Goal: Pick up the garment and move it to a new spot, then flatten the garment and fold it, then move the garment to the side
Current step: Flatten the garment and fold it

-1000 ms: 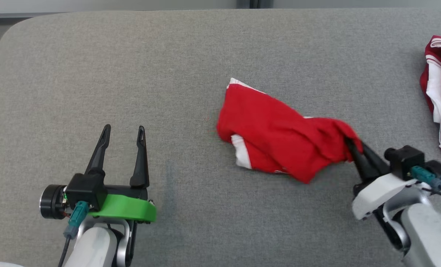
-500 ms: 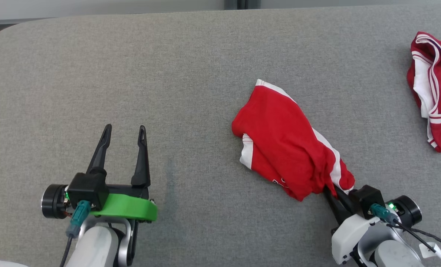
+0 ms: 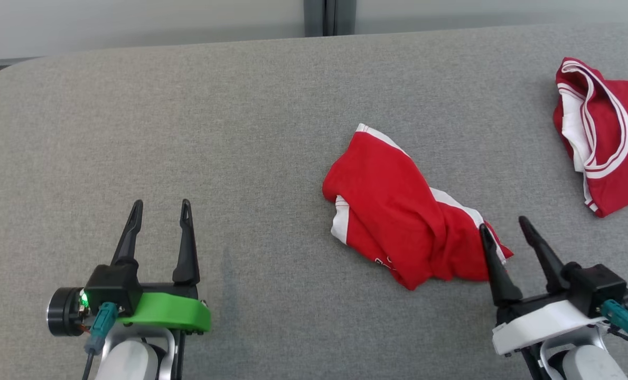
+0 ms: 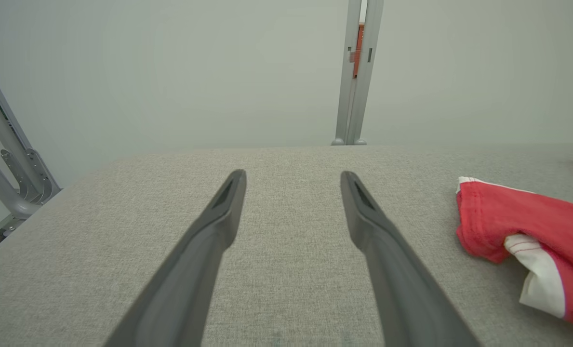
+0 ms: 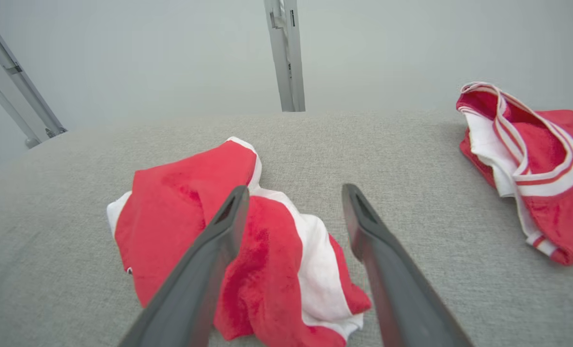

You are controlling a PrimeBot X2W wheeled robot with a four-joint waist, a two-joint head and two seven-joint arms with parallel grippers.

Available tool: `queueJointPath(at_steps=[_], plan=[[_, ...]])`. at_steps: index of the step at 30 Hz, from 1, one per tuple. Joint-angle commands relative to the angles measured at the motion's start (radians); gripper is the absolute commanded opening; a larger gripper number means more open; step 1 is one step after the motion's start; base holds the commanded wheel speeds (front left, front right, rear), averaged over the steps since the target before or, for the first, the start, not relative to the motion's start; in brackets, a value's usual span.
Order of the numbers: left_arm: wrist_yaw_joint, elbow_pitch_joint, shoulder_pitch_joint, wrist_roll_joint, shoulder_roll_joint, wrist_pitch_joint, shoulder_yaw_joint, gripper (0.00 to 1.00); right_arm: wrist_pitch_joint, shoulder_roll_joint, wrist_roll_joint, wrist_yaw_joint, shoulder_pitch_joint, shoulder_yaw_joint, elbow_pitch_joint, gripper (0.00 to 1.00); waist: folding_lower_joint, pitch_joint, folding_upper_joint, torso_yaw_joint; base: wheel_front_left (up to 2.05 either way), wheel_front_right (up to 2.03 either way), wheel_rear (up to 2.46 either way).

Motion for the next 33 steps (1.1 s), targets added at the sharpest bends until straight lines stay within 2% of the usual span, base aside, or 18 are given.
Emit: queueJointPath(at_steps=[1, 9, 20, 24, 28, 33], plan=[[0.005, 0.0, 0.017, -0.009, 0.007, -0.003, 0.005, 1.0, 0.005, 0.004, 0.004, -0.001, 0.014, -0.02, -0.027, 1.0, 0.0, -0.02, 0.0, -0.011, 0.0, 0.0, 0.0], [0.016, -0.007, 0.07, -0.018, 0.021, 0.006, 0.006, 1.0, 0.052, 0.013, 0.019, -0.001, 0.051, -0.103, -0.126, 1.0, 0.0, -0.065, 0.0, -0.022, 0.0, 0.0, 0.0], [0.017, -0.024, 0.076, -0.018, 0.032, 0.026, -0.011, 1.0, 0.079, 0.008, 0.024, -0.001, 0.062, -0.101, -0.159, 1.0, 0.0, -0.069, 0.0, -0.023, 0.0, 0.0, 0.0], [0.004, -0.036, 0.037, -0.002, 0.035, 0.036, -0.028, 1.0, 0.083, 0.007, 0.027, -0.001, 0.053, -0.1, -0.168, 1.0, 0.0, -0.054, 0.0, -0.026, 0.0, 0.0, 0.0], [-0.04, -0.035, -0.068, 0.011, 0.013, 0.078, -0.082, 1.0, 0.083, 0.006, 0.028, -0.001, 0.034, -0.097, -0.183, 1.0, 0.0, -0.01, 0.0, -0.033, 0.0, 0.0, 0.0], [-0.133, 0.042, -0.269, 0.014, -0.049, 0.175, -0.177, 1.0, 0.086, 0.005, 0.031, -0.001, -0.006, -0.08, -0.192, 1.0, 0.0, 0.071, 0.0, -0.069, 0.0, 0.0, 0.0]])
